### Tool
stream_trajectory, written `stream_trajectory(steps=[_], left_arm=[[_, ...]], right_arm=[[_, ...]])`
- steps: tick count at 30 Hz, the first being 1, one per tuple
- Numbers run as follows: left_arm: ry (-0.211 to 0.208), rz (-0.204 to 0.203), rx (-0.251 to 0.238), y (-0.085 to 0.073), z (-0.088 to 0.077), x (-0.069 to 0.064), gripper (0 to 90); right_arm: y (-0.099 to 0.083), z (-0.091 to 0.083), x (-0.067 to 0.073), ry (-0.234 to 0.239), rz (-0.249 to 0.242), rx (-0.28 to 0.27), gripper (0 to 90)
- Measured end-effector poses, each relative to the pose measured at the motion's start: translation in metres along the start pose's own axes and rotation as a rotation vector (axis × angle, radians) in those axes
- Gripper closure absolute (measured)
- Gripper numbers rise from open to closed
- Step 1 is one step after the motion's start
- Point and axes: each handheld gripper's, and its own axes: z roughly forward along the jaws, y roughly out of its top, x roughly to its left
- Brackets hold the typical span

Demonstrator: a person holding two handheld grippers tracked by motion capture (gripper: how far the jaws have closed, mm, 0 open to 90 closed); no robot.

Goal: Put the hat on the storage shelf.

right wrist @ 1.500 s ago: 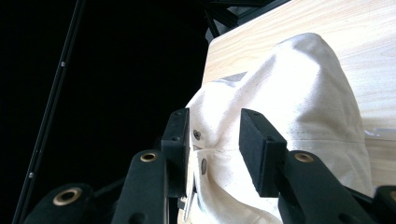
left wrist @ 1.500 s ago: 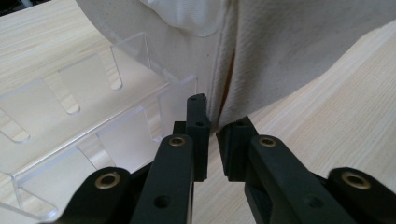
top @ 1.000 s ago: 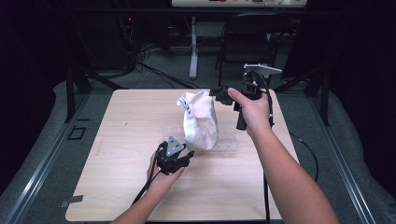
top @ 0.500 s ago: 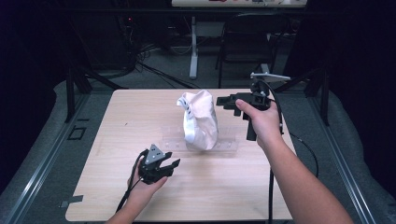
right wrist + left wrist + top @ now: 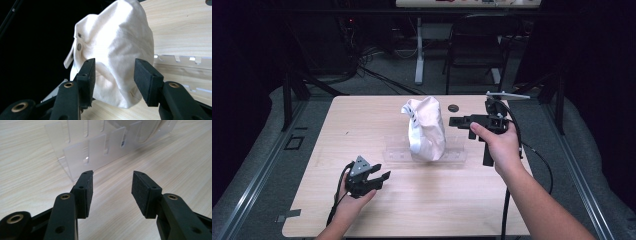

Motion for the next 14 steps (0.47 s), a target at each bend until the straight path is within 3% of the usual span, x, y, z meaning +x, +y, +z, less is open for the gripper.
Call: stream_trajectory(steps=[2,8,10,14], left_arm=[[-0.001,-0.024,-0.003,-0.003,0.0,0.003,51.0],[-0.006,-0.03,-0.004,-0.005,0.002,0.003,50.0],[-0.024,-0.03,-0.003,-0.005,0.003,0.002,50.0],[-0.028,0.006,0.01,-0.004,0.003,-0.004,50.3]], right_arm=[[-0.004,-0.001,-0.002,-0.003,-0.008,-0.002,52.0],[-0.02,-0.001,-0.013,0.004,-0.018,-0.003,51.1],[-0.027,-0.001,-0.018,-0.001,-0.025,-0.001,50.9],[-0.038,-0.001,-0.024,-0.006,-0.035,-0.002,50.0]])
